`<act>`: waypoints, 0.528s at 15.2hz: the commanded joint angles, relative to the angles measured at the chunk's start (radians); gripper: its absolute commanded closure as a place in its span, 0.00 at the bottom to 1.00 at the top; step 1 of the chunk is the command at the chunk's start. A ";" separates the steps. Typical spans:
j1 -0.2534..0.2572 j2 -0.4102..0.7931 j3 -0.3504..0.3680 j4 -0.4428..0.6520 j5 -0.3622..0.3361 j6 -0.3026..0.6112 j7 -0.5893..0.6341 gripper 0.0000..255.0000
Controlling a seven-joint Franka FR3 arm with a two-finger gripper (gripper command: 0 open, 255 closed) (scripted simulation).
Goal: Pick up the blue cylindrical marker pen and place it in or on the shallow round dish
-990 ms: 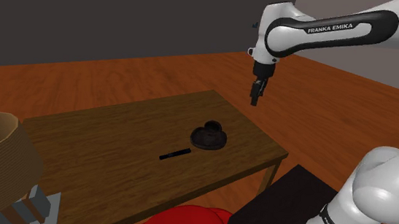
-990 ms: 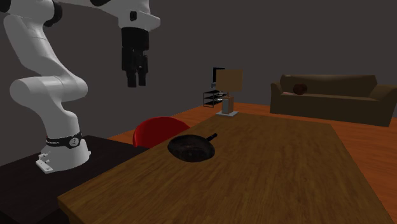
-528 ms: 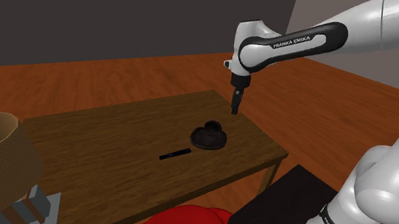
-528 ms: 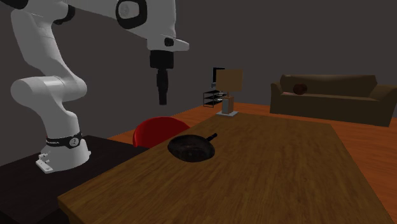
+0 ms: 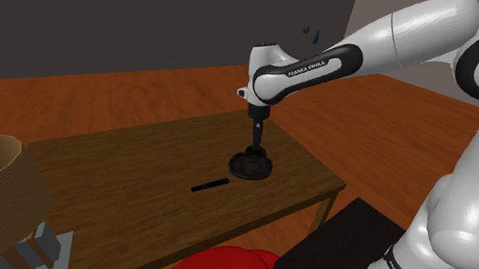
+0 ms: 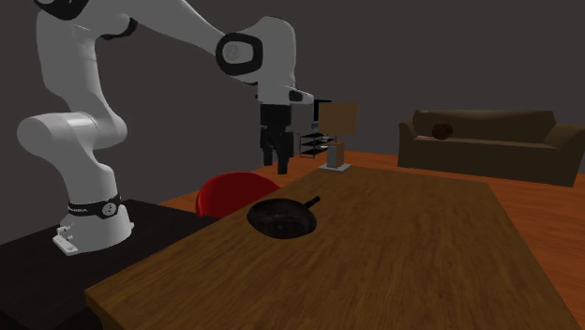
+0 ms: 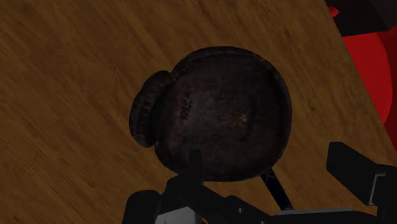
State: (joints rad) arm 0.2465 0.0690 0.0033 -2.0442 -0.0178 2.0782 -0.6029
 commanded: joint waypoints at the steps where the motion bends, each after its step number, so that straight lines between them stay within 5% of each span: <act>1: 0.012 0.057 0.014 0.034 0.003 0.021 -0.037 0.00; 8: 0.059 0.250 0.072 0.169 -0.003 0.072 -0.138 0.00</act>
State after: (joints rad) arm 0.3004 0.2977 0.0676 -1.8884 -0.0195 2.1426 -0.7225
